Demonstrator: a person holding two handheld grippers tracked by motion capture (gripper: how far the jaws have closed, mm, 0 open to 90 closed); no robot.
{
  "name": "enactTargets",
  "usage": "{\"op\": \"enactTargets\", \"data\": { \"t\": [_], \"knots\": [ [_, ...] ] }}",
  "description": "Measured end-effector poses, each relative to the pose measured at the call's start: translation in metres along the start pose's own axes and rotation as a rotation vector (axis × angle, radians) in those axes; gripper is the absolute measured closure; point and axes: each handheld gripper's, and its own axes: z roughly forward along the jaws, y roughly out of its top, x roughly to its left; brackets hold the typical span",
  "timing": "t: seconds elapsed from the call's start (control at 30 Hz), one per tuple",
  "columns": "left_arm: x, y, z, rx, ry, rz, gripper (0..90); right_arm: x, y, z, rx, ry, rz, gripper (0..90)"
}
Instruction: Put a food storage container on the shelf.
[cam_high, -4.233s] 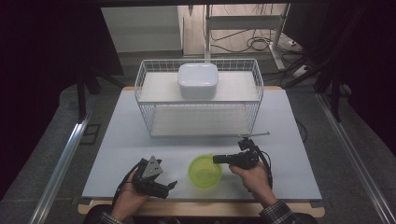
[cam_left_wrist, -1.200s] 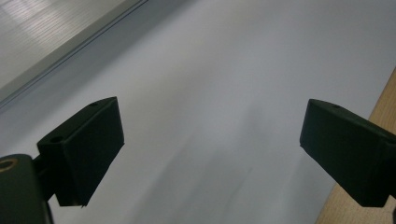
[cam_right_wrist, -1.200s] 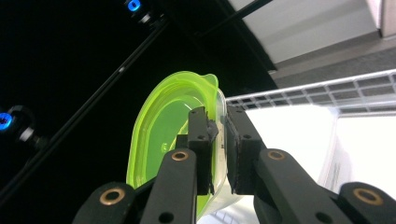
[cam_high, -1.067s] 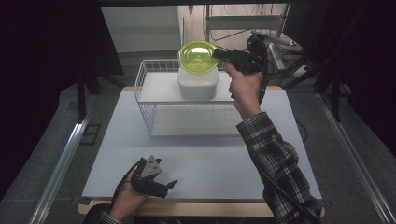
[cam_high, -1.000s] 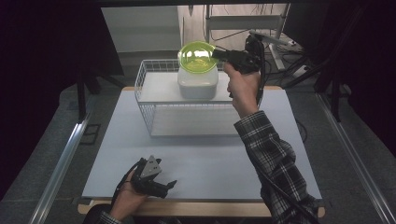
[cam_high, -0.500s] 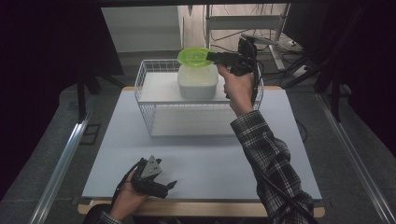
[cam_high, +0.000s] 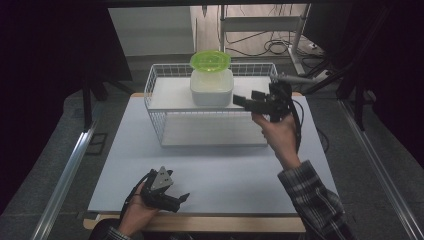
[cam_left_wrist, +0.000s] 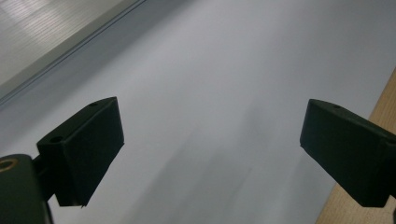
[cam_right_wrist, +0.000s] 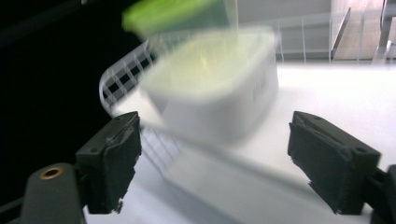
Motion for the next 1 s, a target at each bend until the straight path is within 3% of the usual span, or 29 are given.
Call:
{"op": "enactTargets", "data": {
  "t": [0.23,0.33,0.67,0.77,0.9,1.0],
  "knots": [
    [0.002,-0.001,0.0,-0.017,-0.004,-0.017,5.1,-0.011,-0.069,-0.024,0.027,-0.025,-0.112,9.2],
    [0.003,-0.002,0.0,-0.032,-0.011,-0.027,4.6,-0.019,-0.097,-0.029,0.05,-0.034,-0.137,6.1],
    [0.006,-0.005,0.001,-0.047,-0.02,-0.046,3.7,-0.041,-0.176,-0.036,0.18,-0.064,-0.23,4.6],
    [0.005,-0.006,0.002,-0.041,-0.005,-0.04,3.5,-0.044,-0.201,-0.036,0.261,-0.086,-0.254,4.5],
    [0.005,-0.006,0.003,-0.036,0.0,-0.033,3.4,-0.041,-0.218,-0.034,0.353,-0.141,-0.319,2.7],
    [0.004,-0.005,0.003,-0.036,0.004,-0.03,3.3,-0.038,-0.219,-0.032,0.35,-0.16,-0.351,2.8]
  ]
}}
